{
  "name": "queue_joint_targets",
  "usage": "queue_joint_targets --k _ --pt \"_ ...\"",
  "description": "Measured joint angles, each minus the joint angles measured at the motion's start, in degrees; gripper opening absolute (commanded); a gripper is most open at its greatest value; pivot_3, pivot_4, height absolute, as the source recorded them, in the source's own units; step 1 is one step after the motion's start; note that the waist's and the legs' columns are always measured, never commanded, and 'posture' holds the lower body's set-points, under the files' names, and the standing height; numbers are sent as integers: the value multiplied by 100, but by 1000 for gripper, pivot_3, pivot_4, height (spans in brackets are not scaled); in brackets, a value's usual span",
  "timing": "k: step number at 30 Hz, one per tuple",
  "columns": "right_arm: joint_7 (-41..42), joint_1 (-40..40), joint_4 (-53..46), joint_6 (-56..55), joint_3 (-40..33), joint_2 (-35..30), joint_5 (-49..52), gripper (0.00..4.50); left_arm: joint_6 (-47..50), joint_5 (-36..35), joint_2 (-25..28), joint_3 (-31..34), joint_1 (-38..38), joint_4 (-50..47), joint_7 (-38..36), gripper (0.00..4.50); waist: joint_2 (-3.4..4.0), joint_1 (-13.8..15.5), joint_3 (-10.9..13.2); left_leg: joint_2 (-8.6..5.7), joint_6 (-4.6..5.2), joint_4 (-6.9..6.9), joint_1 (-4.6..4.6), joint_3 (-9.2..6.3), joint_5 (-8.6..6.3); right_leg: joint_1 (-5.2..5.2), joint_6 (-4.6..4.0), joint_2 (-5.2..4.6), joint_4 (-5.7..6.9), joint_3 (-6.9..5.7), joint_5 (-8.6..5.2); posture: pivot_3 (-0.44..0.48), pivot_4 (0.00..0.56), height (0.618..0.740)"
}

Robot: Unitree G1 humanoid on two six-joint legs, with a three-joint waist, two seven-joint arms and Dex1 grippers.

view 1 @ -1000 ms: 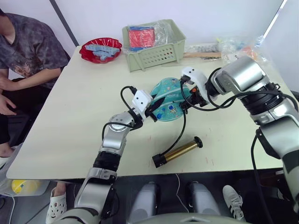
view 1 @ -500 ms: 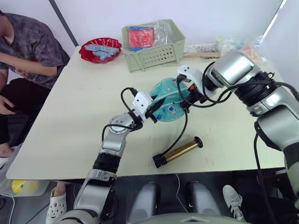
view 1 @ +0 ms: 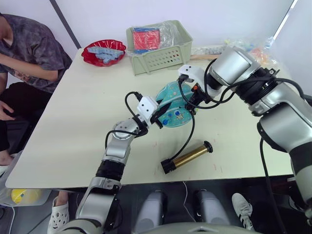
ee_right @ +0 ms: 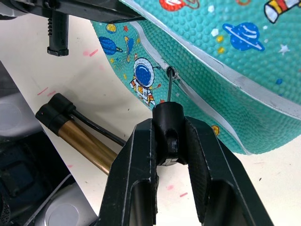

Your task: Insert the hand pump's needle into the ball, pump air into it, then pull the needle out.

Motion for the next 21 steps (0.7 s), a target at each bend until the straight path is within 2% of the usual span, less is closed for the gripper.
queue_joint_targets --k 10,21 --pt "320 -162 91 -392 41 295 -243 369 -75 40 -41 -126 14 -61 -3 332 3 54 -1 -4 -1 1 -5 -9 1 -6 0 -2 -1 -8 0 0 150 738" --pt "843 -150 8 -844 311 -61 -689 369 -90 38 -11 -123 13 -53 12 332 4 30 -1 -15 -2 -1 -6 -10 1 -8 1 -6 0 -6 0 0 150 738"
